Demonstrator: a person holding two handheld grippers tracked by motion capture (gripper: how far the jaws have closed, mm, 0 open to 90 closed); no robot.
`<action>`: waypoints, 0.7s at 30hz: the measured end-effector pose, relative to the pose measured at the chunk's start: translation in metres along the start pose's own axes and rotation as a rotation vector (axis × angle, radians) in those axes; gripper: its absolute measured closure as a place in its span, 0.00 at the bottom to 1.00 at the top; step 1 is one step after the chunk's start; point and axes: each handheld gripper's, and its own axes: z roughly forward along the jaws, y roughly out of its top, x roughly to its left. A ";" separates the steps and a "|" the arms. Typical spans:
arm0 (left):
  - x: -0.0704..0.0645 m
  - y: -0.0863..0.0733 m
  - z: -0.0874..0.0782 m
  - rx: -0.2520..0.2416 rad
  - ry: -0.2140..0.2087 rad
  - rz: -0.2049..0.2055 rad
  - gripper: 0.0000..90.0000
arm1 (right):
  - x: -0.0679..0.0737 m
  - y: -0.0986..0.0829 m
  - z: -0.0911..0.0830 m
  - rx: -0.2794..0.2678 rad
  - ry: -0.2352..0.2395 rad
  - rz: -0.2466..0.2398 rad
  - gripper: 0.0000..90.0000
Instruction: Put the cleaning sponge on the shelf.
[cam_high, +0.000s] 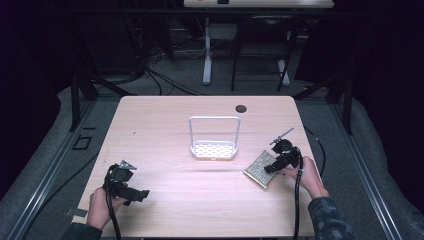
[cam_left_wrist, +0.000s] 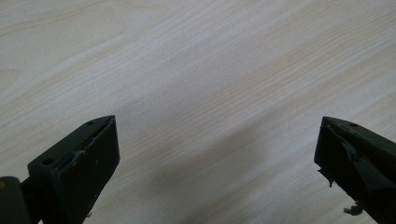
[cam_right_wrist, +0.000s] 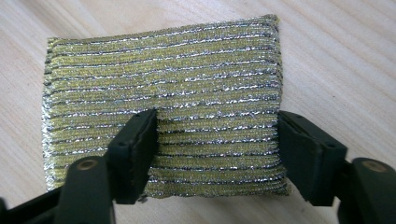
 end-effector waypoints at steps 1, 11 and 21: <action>0.000 0.000 0.000 0.001 0.000 0.000 0.00 | 0.000 -0.001 0.000 -0.003 -0.003 -0.005 0.40; 0.000 -0.001 -0.001 -0.001 0.003 0.004 0.00 | 0.009 -0.006 -0.003 -0.037 0.023 -0.014 0.68; -0.001 -0.001 -0.004 -0.021 0.008 -0.004 0.00 | 0.015 -0.014 -0.020 -0.094 0.023 0.042 0.69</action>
